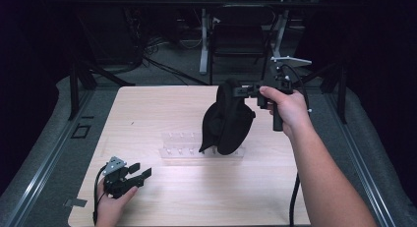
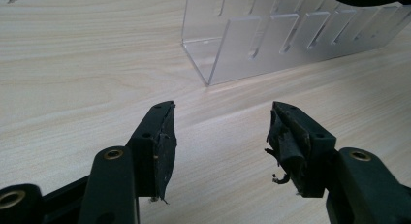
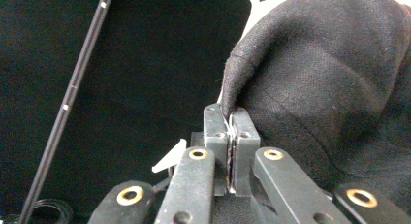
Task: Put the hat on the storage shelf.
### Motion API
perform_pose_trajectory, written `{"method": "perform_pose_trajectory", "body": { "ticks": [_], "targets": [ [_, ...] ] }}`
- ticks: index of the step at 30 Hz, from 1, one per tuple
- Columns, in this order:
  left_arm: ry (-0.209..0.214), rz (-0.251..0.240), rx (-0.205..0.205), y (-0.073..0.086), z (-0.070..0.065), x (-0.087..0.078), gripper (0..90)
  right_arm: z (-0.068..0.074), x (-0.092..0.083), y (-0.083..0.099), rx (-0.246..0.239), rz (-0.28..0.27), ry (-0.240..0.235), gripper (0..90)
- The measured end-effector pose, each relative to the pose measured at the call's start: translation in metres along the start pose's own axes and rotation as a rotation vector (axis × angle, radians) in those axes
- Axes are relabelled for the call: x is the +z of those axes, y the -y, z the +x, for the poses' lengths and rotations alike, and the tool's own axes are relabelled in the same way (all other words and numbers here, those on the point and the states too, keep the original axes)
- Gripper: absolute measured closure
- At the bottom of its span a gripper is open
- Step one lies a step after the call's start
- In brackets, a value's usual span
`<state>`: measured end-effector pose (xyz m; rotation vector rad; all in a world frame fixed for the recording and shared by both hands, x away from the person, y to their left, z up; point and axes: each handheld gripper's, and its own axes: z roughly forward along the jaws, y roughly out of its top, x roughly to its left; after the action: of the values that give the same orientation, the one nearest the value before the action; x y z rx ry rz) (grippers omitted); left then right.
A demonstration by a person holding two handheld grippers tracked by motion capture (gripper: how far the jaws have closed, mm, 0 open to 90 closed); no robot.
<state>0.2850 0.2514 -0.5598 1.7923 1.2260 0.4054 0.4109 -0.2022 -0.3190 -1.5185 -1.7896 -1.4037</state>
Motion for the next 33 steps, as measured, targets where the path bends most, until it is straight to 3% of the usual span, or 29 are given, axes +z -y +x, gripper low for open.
{"method": "perform_pose_trajectory", "body": {
  "ticks": [14,17,22,25,27,30,33],
  "targets": [
    [0.009,0.004,0.014,-0.001,-0.005,0.003,44.3,0.0,0.014,0.003,0.0,0.007,-0.032,88.6],
    [0.035,0.001,0.019,-0.003,-0.008,0.003,46.5,0.0,0.016,0.004,-0.001,0.003,-0.036,88.6],
    [0.053,-0.01,0.062,-0.011,-0.022,0.002,48.2,0.001,0.022,0.005,0.0,0.005,-0.058,88.6],
    [0.075,-0.018,0.114,-0.021,-0.035,0.001,52.4,0.001,0.029,0.006,-0.001,0.009,-0.083,88.6],
    [0.08,-0.024,0.118,-0.022,-0.038,0.001,53.6,0.001,0.031,0.006,0.002,0.011,-0.087,88.6],
    [0.091,-0.033,0.163,-0.032,-0.048,0.002,55.8,0.0,0.035,0.007,0.008,0.008,-0.102,88.6],
    [0.106,-0.043,0.181,-0.041,-0.055,0.005,55.9,0.0,0.037,0.007,0.016,0.001,-0.11,88.6]
  ]
}}
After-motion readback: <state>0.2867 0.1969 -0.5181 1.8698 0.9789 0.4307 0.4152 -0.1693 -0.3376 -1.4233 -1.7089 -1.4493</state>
